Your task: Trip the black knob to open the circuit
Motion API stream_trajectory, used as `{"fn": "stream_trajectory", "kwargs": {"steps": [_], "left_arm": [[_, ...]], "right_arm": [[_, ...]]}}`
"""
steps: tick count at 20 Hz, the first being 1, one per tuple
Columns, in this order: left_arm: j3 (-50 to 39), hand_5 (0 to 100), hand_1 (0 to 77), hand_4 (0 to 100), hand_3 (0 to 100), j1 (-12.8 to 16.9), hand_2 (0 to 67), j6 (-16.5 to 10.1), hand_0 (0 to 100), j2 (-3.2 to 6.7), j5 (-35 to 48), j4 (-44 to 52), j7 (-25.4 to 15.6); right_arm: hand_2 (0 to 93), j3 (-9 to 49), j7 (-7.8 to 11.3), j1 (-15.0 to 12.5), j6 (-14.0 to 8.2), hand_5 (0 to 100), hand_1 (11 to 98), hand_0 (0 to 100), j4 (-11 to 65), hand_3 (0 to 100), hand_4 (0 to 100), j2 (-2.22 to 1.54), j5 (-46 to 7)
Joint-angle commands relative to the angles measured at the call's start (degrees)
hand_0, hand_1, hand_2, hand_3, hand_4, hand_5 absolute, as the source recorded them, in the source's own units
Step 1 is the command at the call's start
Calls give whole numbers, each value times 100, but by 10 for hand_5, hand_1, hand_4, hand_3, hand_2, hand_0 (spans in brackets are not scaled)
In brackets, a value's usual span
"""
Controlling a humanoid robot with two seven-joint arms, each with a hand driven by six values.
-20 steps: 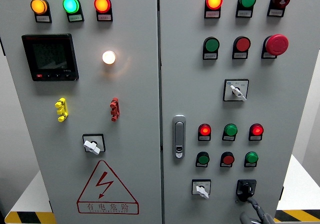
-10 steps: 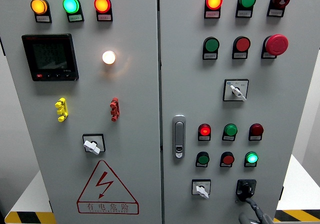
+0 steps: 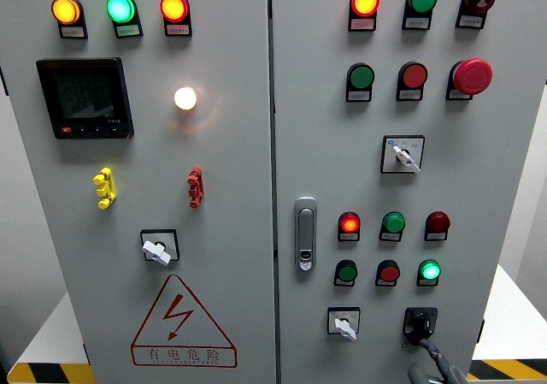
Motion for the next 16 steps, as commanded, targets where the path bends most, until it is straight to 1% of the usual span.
{"fn": "stream_trajectory", "kwargs": {"steps": [1,2,3,7,13,15,16], "left_arm": [[0,16,33,67,214,2,129,0,0,-4,0,0,1],[0,16,33,67,214,2,129,0,0,-4,0,0,1],[0,16,32,67,214,2,129,0,0,-4,0,0,1],[0,16,33,67,214,2,129,0,0,-4,0,0,1],[0,16,32,67,214,2,129,0,0,-4,0,0,1],[0,16,32,67,214,2,129,0,0,5,0,0,9],[0,16,32,67,214,2,129,0,0,-4,0,0,1]], "right_arm": [[41,-4,8,-17,-4,1000,454,913,-22,992,1000,5,0],[41,5,8,-26,-4,1000,451,913,-22,992,1000,5,-9],[41,22,8,-26,-4,1000,450,911,-22,993,1000,-4,0],[41,58,8,-52,-12,1000,450,907,-13,993,1000,-4,0],[42,137,8,-52,-21,1000,451,901,-13,993,1000,-56,0],[42,145,8,-52,-30,1000,450,899,-13,993,1000,-57,0],[42,145,8,-52,-30,1000,449,899,-13,993,1000,-65,0]]}}
